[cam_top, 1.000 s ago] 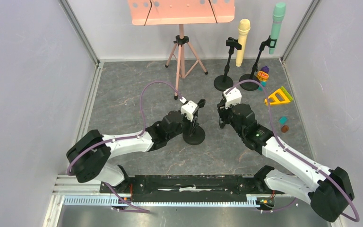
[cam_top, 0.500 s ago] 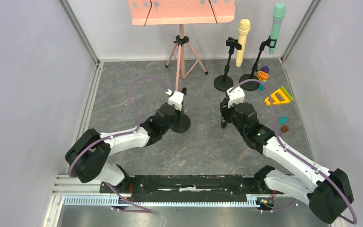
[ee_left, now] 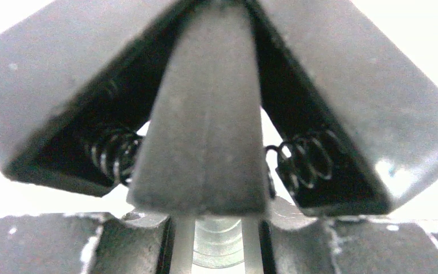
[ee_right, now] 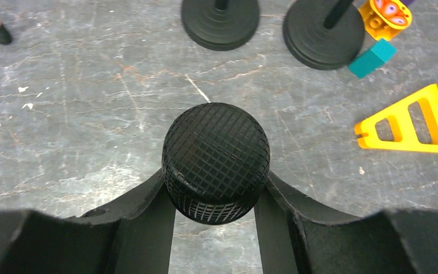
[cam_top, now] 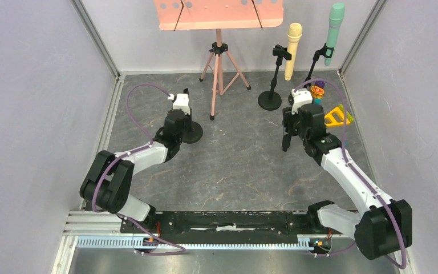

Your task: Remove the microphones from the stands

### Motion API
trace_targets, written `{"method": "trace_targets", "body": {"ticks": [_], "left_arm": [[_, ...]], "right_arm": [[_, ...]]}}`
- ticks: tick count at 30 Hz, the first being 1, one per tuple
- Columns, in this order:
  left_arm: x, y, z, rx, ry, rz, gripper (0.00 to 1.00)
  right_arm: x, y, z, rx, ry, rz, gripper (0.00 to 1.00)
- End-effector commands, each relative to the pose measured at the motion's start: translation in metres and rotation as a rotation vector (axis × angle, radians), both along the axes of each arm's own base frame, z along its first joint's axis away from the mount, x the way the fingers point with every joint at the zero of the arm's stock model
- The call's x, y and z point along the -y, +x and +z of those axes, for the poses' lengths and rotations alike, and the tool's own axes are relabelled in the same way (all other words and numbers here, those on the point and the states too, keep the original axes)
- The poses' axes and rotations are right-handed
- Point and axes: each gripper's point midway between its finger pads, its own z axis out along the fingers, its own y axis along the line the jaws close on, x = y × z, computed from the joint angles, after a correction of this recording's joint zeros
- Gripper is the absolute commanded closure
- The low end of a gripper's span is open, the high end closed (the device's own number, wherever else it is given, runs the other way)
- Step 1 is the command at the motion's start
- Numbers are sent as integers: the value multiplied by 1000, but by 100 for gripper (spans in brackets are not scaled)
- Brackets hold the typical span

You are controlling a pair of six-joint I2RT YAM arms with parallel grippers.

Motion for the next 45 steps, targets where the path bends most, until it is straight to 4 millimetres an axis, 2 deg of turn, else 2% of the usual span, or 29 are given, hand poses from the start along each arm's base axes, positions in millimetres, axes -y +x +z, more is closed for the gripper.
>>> {"method": "trace_targets", "body": {"ticks": [1, 3, 6, 8, 10, 14, 16, 17, 20, 22, 23, 27, 32, 37, 41, 45], "left_arm": [[-16, 29, 20, 60, 13, 28, 78], [-27, 40, 28, 89, -13, 68, 75], [-24, 56, 33, 78, -47, 36, 70], [-21, 64, 30, 56, -42, 23, 70], [-19, 69, 25, 30, -35, 17, 62], [-23, 63, 10, -62, -51, 54, 56], [-23, 57, 8, -78, -63, 53, 40], [-20, 54, 8, -84, -72, 37, 39], [-19, 44, 12, -95, -94, 26, 28], [-20, 38, 14, -96, -104, 26, 8], [-21, 35, 15, -99, -114, 40, 1], [-18, 27, 24, -99, -166, 36, 0], [-22, 9, 40, -88, -210, 53, 0], [-12, -19, 64, -36, -349, -5, 0], [-11, -40, 69, -34, -391, -35, 0], [-14, -58, 64, -55, -405, -33, 0]], "right_arm": [[21, 14, 18, -15, 27, -8, 92], [32, 19, 16, -40, 47, -34, 92], [42, 25, 2, -98, 66, -46, 92], [54, 29, -12, -148, 76, -77, 92], [64, 33, -24, -185, 94, -94, 93], [92, 43, -40, -218, 101, -175, 91], [100, 50, -50, -231, 104, -203, 91], [103, 53, -54, -240, 100, -212, 91], [117, 60, -73, -282, 75, -266, 91], [129, 66, -80, -267, 64, -327, 90], [135, 68, -82, -260, 54, -350, 90], [152, 69, -95, -255, -7, -424, 88], [172, 53, -117, -303, -120, -486, 88], [173, 41, -137, -340, -135, -481, 83], [173, 45, -142, -335, -138, -472, 79], [165, 51, -153, -361, -106, -440, 75]]}}
